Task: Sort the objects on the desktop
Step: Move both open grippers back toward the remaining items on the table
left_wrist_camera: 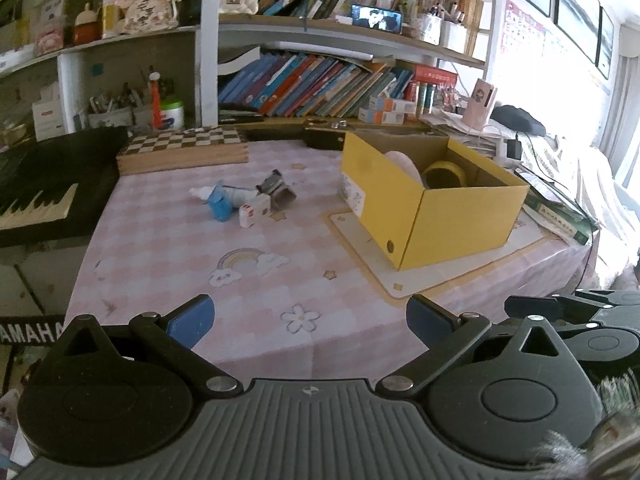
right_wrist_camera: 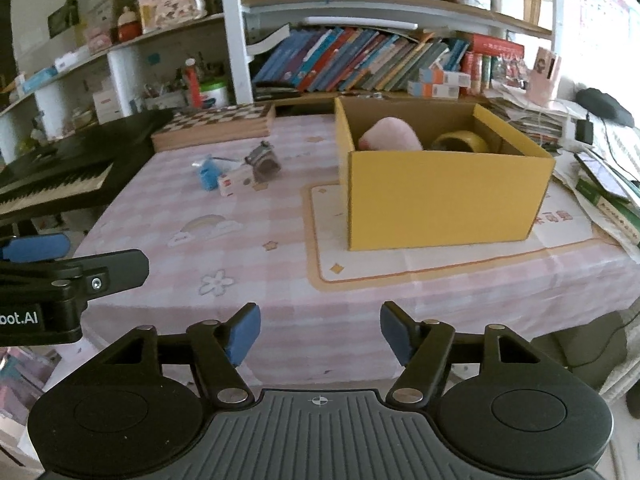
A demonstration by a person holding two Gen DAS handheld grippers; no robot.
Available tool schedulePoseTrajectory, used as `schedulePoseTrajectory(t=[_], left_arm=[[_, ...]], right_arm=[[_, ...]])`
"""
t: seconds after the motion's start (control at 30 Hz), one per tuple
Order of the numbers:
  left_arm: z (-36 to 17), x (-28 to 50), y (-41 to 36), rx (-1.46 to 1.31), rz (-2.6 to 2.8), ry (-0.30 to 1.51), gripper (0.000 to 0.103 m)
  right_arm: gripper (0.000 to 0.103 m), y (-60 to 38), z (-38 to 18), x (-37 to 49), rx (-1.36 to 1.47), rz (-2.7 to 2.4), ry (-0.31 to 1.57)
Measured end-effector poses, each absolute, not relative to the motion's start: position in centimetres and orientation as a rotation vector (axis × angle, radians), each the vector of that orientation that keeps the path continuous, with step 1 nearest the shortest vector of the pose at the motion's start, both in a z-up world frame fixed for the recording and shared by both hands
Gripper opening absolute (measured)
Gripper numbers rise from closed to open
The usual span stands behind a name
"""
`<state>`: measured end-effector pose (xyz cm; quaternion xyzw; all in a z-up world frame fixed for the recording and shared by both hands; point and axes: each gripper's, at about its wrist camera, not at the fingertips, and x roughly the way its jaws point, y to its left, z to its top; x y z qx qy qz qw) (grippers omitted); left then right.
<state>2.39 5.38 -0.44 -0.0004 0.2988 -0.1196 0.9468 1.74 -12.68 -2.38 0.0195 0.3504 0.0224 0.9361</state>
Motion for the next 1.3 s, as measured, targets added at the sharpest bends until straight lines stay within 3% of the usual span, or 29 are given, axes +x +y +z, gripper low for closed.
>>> schedulePoseTrajectory(t=[1.3], left_arm=[[0.2, 2.5, 12.2, -0.07, -0.151, 0.561, 0.103]], right_arm=[[0.071, -5.4, -1.4, 3.9, -0.064, 0.15, 0.686]])
